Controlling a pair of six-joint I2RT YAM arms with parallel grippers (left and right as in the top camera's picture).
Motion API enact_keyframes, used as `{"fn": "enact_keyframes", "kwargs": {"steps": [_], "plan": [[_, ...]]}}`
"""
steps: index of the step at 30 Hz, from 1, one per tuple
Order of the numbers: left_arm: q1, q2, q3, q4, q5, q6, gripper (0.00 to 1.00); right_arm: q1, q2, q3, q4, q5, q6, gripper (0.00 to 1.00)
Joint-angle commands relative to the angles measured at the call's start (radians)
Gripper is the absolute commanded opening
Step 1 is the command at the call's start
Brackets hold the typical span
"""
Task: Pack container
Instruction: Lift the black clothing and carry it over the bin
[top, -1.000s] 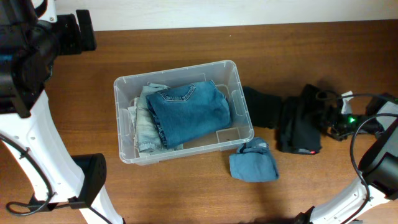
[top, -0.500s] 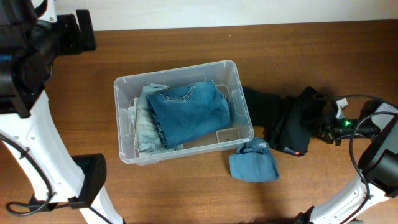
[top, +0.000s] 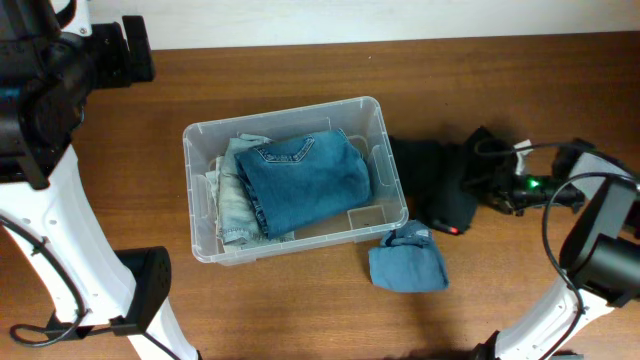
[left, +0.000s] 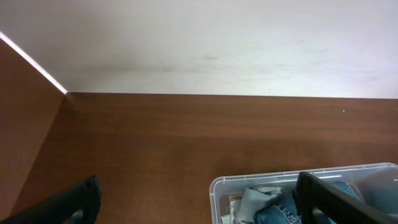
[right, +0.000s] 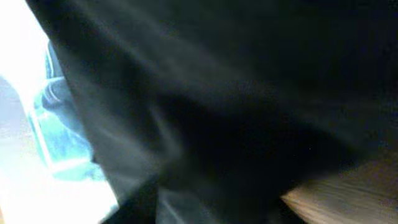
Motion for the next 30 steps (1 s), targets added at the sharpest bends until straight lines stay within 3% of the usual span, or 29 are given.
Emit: {"fn": "enact_keyframes", "kwargs": {"steps": [1, 4, 10, 19, 24, 30], "plan": [[0.003, -0.004, 0.007, 0.000, -0.007, -0.006, 0.99, 0.039, -0.033, 0.014, 0.000, -0.033, 0.016, 0.20], [0.003, -0.004, 0.007, 0.000, -0.007, -0.006, 0.99, 0.037, -0.040, 0.024, -0.020, -0.023, 0.042, 0.04], [0.003, -0.004, 0.007, 0.000, -0.007, -0.006, 0.99, 0.038, -0.134, 0.080, -0.114, -0.020, 0.041, 0.04], [0.003, -0.004, 0.007, 0.000, -0.007, -0.006, 0.99, 0.105, -0.462, 0.243, -0.234, -0.024, 0.048, 0.04], [0.003, -0.004, 0.007, 0.000, -0.007, -0.006, 0.99, 0.233, -0.588, 0.312, -0.210, -0.044, 0.100, 0.04], [0.003, -0.004, 0.007, 0.000, -0.007, -0.006, 0.99, 0.510, -0.610, 0.344, -0.084, -0.178, 0.192, 0.04]]}}
